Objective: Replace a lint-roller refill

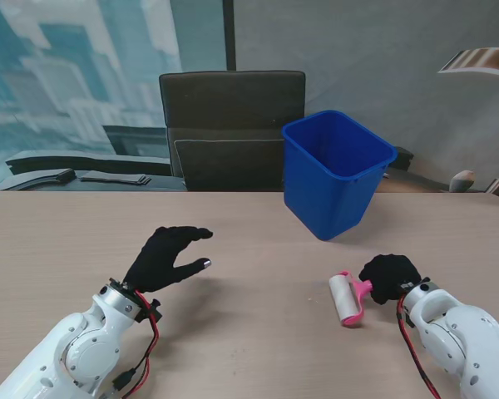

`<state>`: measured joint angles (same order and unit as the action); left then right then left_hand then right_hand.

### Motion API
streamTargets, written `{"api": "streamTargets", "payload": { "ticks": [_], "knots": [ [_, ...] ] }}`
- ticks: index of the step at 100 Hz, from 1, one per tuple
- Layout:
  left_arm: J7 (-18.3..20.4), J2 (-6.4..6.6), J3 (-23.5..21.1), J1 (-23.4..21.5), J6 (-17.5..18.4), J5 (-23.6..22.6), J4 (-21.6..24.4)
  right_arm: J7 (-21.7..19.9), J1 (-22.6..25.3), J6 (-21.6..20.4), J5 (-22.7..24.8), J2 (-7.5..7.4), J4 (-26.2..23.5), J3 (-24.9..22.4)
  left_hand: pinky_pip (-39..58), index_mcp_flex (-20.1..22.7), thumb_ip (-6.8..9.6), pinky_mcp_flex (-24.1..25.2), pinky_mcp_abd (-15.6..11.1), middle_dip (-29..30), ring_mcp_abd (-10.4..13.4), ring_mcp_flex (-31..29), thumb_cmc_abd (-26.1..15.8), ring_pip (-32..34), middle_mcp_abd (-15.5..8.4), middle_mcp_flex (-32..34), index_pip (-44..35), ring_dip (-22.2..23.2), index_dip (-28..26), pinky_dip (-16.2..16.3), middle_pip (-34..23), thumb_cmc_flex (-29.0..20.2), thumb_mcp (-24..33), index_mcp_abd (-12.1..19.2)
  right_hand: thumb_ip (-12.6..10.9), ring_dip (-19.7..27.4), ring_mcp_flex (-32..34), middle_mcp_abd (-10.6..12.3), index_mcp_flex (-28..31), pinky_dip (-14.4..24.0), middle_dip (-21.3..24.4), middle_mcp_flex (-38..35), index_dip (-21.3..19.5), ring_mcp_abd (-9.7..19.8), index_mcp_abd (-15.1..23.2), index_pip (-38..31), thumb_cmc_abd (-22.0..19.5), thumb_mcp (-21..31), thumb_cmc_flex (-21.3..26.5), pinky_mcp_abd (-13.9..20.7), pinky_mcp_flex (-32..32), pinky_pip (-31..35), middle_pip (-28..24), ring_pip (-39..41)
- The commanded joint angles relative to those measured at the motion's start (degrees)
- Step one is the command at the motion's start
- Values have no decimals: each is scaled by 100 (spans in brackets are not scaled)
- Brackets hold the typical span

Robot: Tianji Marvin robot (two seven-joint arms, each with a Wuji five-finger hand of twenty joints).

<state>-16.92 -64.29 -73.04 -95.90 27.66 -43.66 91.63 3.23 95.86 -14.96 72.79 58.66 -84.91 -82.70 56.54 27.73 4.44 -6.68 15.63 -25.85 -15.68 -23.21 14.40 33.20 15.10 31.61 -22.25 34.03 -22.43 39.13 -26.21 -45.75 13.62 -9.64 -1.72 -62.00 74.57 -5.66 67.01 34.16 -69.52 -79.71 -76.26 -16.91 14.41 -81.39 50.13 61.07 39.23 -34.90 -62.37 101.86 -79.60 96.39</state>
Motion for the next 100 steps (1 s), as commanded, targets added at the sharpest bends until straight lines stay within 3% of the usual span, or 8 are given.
{"api": "streamTargets", "payload": {
  "ticks": [1, 25, 52, 70, 100],
  "knots": [
    [110, 14, -40, -18, -79, 29, -14, -91, 146, 73, -23, -105, 45, -108, -116, 20, 132, 74, -62, 107, 125, 201, -225, -98, -123, -151, 71, -69, -61, 23, 9, -71, 34, 71, 131, 70, 126, -75, 267, 28, -44, -265, -68, 3118, 100, -93, 100, 393, 44, 2489, -73, 363, -187, 560],
    [47, 27, -106, -32, -90, -109, -42, 133, 439, 397, 546, -162, 144, -537, -118, 34, 132, 72, -65, 104, 123, 191, -218, -95, -119, -137, 65, -63, -67, 39, 4, -71, 27, 81, 127, 91, 124, -91, 268, 41, -52, -242, -75, 3070, 98, -91, 118, 403, 91, 2487, -11, 348, -168, 568],
    [42, 32, -148, -58, -111, -143, -30, 379, 627, 728, 877, -176, 136, -688, -134, 28, 134, 87, -58, 103, 114, 195, -226, -95, -118, -137, 69, -58, -67, 60, 4, -72, 29, 70, 116, 107, 122, -128, 274, 76, -76, -232, -96, 3050, 70, -99, 122, 409, 92, 2479, 11, 371, -151, 580],
    [15, 35, -184, -73, -108, -185, -36, 324, 635, 702, 909, -161, -98, -587, -136, 36, 135, 78, -48, 103, 117, 187, -211, -94, -115, -125, 67, -57, -69, 74, 3, -83, 33, 65, 107, 107, 120, -134, 272, 82, -86, -235, -101, 3042, 66, -96, 123, 414, 106, 2450, -5, 385, -149, 587],
    [21, 33, -217, -98, -89, -167, -38, -167, 404, 443, 741, -138, -536, -61, -146, 48, 135, 78, -48, 103, 109, 188, -210, -97, -119, -121, 65, -56, -70, 89, 3, -87, 39, 71, 124, 108, 120, -136, 268, 83, -99, -237, -107, 3023, 52, -90, 132, 404, 100, 2433, -7, 390, -144, 590]
  ]
}}
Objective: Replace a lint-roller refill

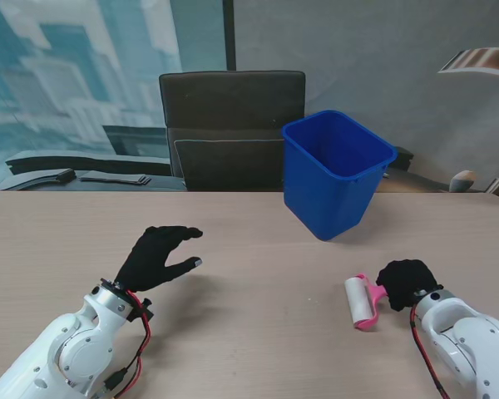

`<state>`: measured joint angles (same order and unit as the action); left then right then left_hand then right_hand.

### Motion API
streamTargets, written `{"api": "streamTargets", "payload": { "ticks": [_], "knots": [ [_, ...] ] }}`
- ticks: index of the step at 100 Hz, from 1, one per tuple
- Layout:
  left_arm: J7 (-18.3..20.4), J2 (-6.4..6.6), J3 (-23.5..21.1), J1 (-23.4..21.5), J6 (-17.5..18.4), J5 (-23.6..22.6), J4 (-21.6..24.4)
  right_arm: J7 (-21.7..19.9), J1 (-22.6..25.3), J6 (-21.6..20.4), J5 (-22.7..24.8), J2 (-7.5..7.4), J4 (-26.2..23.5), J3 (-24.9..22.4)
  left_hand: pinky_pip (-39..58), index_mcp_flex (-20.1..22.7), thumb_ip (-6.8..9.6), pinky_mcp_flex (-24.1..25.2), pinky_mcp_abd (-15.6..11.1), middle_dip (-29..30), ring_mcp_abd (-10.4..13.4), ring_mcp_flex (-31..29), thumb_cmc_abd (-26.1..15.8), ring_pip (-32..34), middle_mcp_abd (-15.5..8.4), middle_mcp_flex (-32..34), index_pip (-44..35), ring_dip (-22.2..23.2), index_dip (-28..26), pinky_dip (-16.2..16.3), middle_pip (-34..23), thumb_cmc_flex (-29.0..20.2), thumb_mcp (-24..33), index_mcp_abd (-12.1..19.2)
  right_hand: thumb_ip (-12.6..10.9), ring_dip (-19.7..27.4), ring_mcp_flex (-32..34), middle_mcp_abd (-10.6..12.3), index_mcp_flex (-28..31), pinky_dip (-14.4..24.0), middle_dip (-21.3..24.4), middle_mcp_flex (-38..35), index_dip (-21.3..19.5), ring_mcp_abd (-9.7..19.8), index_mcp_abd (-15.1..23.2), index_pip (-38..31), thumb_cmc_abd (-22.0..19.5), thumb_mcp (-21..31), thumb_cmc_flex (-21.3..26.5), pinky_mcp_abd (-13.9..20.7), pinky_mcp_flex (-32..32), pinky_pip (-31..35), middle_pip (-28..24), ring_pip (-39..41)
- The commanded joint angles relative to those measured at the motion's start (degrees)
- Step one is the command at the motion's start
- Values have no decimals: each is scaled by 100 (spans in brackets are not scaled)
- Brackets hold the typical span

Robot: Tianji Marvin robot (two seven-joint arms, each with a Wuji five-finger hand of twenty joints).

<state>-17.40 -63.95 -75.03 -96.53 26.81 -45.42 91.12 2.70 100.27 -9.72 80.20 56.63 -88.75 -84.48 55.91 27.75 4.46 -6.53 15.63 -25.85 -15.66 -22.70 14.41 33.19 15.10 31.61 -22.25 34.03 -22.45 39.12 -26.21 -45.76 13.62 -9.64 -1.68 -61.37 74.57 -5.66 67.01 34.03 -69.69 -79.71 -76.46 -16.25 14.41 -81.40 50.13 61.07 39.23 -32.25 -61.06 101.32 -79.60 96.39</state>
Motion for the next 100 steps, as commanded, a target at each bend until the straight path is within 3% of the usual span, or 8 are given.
{"api": "streamTargets", "payload": {
  "ticks": [1, 64, 82, 100],
  "knots": [
    [67, -2, -18, -35, -3, 9, 13, -120, -48, -82, -6, 66, -158, 139, -84, 44, 132, 62, -48, 103, 110, 133, -221, -95, -121, -123, 66, -56, -69, 89, 3, -77, 36, 69, 122, 46, 120, -136, 268, 97, -82, -237, -87, 2956, 52, -90, 131, 402, 96, 2169, -138, 444, -144, 589],
    [102, -5, -4, -42, -8, 61, 18, -409, -731, -184, -658, 105, -183, 1306, -95, 53, 129, 64, -50, 101, 111, 128, -223, -94, -116, -114, 56, -53, -73, 106, 2, -88, 35, 68, 201, 71, 118, -176, 252, 107, -100, -230, -104, 2912, -63, -19, 168, 350, 91, 2101, -132, 459, -105, 593],
    [123, -4, 11, -35, -9, 82, 15, -402, -734, -152, -624, 96, -119, 1303, -94, 59, 127, 62, -47, 101, 106, 134, -222, -94, -119, -110, 55, -53, -74, 111, 0, -87, 32, 71, 211, 81, 120, -176, 247, 106, -103, -219, -109, 2927, -64, -14, 143, 331, 71, 2104, -132, 460, -98, 584],
    [116, -4, 20, -29, -6, 78, 9, -252, -574, -28, -236, 62, -34, 1021, -91, 55, 129, 55, -55, 101, 117, 131, -226, -92, -124, -117, 53, -52, -75, 116, 1, -92, 36, 71, 220, 106, 122, -166, 208, 102, -115, -184, -126, 2951, -43, 15, 107, 300, 49, 2135, -97, 441, -79, 567]
  ]
}}
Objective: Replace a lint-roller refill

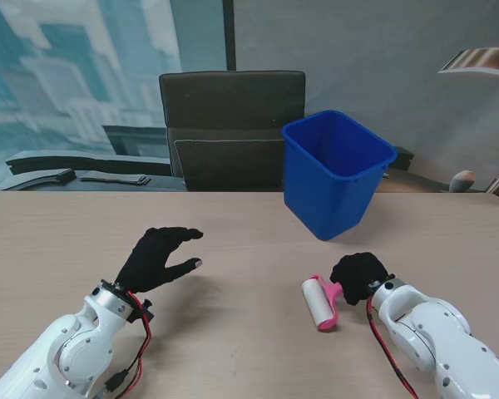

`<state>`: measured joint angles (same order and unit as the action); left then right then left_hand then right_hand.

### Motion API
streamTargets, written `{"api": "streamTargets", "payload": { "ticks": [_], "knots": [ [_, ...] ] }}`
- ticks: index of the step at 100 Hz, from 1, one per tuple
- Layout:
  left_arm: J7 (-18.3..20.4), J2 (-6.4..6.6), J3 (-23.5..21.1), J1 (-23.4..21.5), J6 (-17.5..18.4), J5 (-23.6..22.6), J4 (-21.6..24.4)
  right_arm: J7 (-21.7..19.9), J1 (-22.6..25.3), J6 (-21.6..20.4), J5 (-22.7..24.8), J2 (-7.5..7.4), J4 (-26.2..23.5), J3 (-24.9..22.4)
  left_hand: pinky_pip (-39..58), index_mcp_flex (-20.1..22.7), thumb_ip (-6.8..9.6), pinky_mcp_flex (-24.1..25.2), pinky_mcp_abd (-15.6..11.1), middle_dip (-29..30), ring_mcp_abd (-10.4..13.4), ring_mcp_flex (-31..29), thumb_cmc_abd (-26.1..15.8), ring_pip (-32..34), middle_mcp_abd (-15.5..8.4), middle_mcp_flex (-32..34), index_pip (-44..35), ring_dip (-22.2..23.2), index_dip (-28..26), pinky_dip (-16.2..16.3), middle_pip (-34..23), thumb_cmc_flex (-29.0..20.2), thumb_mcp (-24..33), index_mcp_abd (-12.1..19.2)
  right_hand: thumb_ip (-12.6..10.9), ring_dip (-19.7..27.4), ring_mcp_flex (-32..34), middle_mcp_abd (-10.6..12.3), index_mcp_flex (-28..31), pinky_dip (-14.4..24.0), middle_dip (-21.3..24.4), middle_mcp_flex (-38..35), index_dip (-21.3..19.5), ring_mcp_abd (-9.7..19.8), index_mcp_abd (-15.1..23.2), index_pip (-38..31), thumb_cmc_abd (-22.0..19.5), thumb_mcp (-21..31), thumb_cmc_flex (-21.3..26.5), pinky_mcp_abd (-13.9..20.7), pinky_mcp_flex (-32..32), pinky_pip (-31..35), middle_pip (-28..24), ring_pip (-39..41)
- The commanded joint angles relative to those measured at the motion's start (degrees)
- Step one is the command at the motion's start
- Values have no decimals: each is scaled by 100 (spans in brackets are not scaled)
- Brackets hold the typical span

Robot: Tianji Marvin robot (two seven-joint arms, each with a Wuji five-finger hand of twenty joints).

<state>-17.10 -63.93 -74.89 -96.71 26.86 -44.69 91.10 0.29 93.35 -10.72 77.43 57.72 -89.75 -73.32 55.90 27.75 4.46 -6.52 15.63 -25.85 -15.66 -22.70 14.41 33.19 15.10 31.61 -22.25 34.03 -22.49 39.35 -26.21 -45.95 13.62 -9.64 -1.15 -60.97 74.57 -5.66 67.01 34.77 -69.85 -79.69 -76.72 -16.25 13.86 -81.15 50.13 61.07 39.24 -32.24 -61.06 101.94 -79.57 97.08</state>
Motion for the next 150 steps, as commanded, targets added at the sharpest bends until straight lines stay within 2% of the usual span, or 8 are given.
{"api": "streamTargets", "payload": {
  "ticks": [1, 29, 58, 72, 89, 109, 125, 150],
  "knots": [
    [87, -6, 7, -10, -12, 5, 10, 1, 129, 81, 66, -50, 72, -113, -90, 53, 130, 56, -56, 101, 114, 132, -219, -92, -118, -118, 53, -52, -70, 93, 2, -77, 37, 66, 167, 67, 122, -164, 206, 27, -100, -183, -101, 2953, 13, -8, 108, 300, 51, 2135, -95, 377, -81, 497],
    [110, -4, 34, 16, -16, 19, -10, 334, 459, 550, 739, -110, 334, -692, -91, 52, 129, 55, -47, 102, 108, 128, -222, -90, -118, -118, 52, -52, -70, 98, 1, -74, 38, 69, 169, 112, 125, -142, 166, 29, -128, -133, -151, 2981, 49, 21, 58, 258, 30, 2191, -43, 350, -67, 478],
    [131, -7, 62, 38, -67, 63, -30, 571, 785, 1298, 1172, -129, 647, -1147, -90, 55, 130, 53, -43, 99, 110, 116, -216, -83, -127, -102, 50, -49, -69, 101, -7, -73, 43, 65, 187, 166, 126, -145, 136, 38, -146, -74, -190, 2971, 63, 40, 18, 204, 23, 2216, 23, 320, -55, 463],
    [130, -7, 63, 42, -58, 60, -36, 668, 910, 1479, 1270, -121, 649, -1277, -88, 56, 129, 51, -54, 99, 114, 115, -225, -81, -126, -104, 48, -48, -69, 103, -7, -70, 44, 64, 188, 185, 125, -155, 124, 47, -151, -58, -203, 2965, 58, 47, 15, 194, 31, 2216, 54, 314, -54, 467],
    [156, -6, 93, 71, -56, 88, -63, 689, 897, 1396, 1230, -109, 538, -1245, -88, 55, 127, 50, -52, 97, 116, 109, -223, -78, -131, -100, 47, -47, -69, 103, -10, -71, 42, 73, 190, 202, 123, -174, 119, 63, -150, -60, -214, 2952, 50, 53, 41, 190, 44, 2208, 59, 325, -56, 475],
    [183, -5, 109, 84, -47, 111, -74, 669, 736, 1058, 1179, -112, 333, -1037, -89, 55, 126, 53, -41, 98, 113, 111, -222, -78, -127, -99, 47, -48, -68, 104, -9, -76, 42, 62, 199, 215, 120, -199, 136, 73, -128, -84, -204, 2914, -45, 88, 50, 187, 42, 2157, 40, 330, -46, 490],
    [177, -7, 104, 71, -37, 117, -71, 608, 514, 854, 990, -109, 298, -700, -86, 68, 125, 48, -50, 98, 107, 103, -226, -75, -128, -95, 39, -47, -71, 105, -11, -78, 38, 62, 201, 224, 122, -173, 109, 70, -130, -58, -219, 2966, 12, 102, 24, 175, 24, 2207, 42, 319, -49, 480],
    [179, -12, 96, 58, -34, 153, -66, 411, 89, 639, 401, -77, 386, 27, -83, 72, 128, 47, -44, 96, 106, 107, -231, -75, -120, -86, 35, -46, -71, 106, -14, -83, 42, 58, 206, 243, 124, -148, 88, 68, -138, -18, -241, 2993, 34, 114, -8, 139, -1, 2236, 57, 312, -47, 461]
  ]
}}
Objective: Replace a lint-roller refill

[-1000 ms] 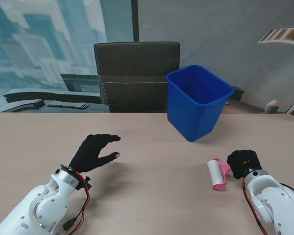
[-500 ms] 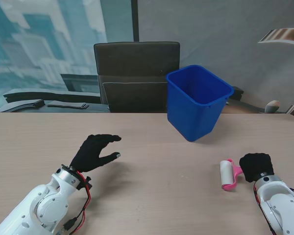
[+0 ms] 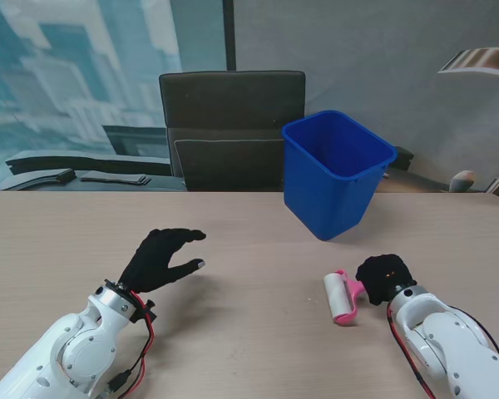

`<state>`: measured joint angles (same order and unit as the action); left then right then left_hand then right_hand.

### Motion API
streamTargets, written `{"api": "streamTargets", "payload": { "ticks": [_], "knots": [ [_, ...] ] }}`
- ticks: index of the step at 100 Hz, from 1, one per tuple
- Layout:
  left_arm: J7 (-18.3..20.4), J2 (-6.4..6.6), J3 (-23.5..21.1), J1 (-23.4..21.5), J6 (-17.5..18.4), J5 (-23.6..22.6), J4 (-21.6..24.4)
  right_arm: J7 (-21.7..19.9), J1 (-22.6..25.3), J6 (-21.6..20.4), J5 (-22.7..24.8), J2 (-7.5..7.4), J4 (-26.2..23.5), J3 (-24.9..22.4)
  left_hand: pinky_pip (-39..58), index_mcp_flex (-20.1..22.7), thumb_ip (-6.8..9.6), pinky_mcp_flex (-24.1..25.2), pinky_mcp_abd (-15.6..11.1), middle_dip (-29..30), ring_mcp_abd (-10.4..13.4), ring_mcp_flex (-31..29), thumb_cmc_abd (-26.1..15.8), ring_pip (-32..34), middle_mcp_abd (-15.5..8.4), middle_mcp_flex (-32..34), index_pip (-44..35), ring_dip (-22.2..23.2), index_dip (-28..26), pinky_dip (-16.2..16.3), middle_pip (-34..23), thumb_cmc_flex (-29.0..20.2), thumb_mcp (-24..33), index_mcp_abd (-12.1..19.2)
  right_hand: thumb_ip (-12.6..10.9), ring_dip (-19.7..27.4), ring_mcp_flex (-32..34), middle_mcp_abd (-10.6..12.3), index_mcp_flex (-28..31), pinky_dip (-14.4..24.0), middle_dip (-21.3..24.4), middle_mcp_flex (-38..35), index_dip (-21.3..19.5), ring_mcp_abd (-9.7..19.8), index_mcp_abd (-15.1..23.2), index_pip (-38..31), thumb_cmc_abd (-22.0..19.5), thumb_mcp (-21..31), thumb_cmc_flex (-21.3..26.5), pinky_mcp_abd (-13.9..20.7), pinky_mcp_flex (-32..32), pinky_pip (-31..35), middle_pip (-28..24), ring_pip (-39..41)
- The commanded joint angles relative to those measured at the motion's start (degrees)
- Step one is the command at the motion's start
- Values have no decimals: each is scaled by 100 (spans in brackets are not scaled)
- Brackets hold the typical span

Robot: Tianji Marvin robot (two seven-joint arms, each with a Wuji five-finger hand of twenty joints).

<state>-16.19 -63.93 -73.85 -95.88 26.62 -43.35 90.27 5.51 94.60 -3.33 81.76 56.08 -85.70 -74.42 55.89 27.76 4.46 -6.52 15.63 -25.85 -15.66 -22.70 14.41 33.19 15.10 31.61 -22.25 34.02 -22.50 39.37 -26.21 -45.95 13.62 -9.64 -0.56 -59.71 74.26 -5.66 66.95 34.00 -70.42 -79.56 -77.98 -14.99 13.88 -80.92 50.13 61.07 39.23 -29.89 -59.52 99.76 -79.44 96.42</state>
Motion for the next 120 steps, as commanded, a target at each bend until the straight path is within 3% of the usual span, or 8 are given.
{"api": "streamTargets", "payload": {
  "ticks": [1, 28, 50, 86, 120],
  "knots": [
    [88, -13, -9, -25, -9, 21, 17, -113, -54, -101, -66, 90, -11, 170, -83, 68, 127, 47, -44, 97, 108, 111, -229, -77, -126, -88, 36, -46, -70, 104, -13, -81, 40, 63, 146, 118, 155, -146, 83, 145, -82, -28, -117, 2869, 35, 94, -14, 138, 0, 2005, -95, 529, -60, 526],
    [74, -15, -22, -45, 26, 21, 27, -82, -416, -198, -646, 144, 120, 827, -78, 71, 128, 41, -47, 97, 109, 100, -227, -74, -131, -88, 33, -46, -70, 105, -13, -81, 41, 63, 130, 155, 158, -109, 14, 144, -91, 23, -152, 2917, 75, 105, -81, 81, -13, 2068, -63, 512, -64, 507],
    [60, -16, -30, -59, 40, 12, 36, -58, -476, -223, -702, 147, 178, 867, -78, 74, 128, 39, -43, 98, 108, 102, -221, -73, -130, -87, 30, -46, -70, 105, -12, -88, 44, 61, 125, 171, 158, -102, 8, 146, -91, 31, -159, 2928, 89, 105, -100, 55, -21, 2091, -49, 504, -65, 504],
    [83, -9, -37, -70, 38, -3, 47, 73, 65, 38, -10, 75, 232, -27, -85, 81, 122, 47, -39, 102, 107, 95, -233, -79, -127, -79, 43, -49, -62, 101, -4, -81, 40, 68, 131, 203, 159, -62, -28, 149, -89, 63, -170, 2954, 130, 91, -144, 22, -41, 2127, -24, 486, -69, 491],
    [114, -3, -17, -49, 32, -2, 35, 530, 687, 877, 788, 21, 481, -929, -86, 83, 119, 43, -38, 102, 101, 98, -232, -83, -121, -76, 50, -50, -61, 100, -2, -94, 28, 65, 138, 222, 159, -64, -26, 152, -79, 65, -163, 2939, 128, 85, -145, 21, -29, 2133, -17, 479, -71, 493]
  ]
}}
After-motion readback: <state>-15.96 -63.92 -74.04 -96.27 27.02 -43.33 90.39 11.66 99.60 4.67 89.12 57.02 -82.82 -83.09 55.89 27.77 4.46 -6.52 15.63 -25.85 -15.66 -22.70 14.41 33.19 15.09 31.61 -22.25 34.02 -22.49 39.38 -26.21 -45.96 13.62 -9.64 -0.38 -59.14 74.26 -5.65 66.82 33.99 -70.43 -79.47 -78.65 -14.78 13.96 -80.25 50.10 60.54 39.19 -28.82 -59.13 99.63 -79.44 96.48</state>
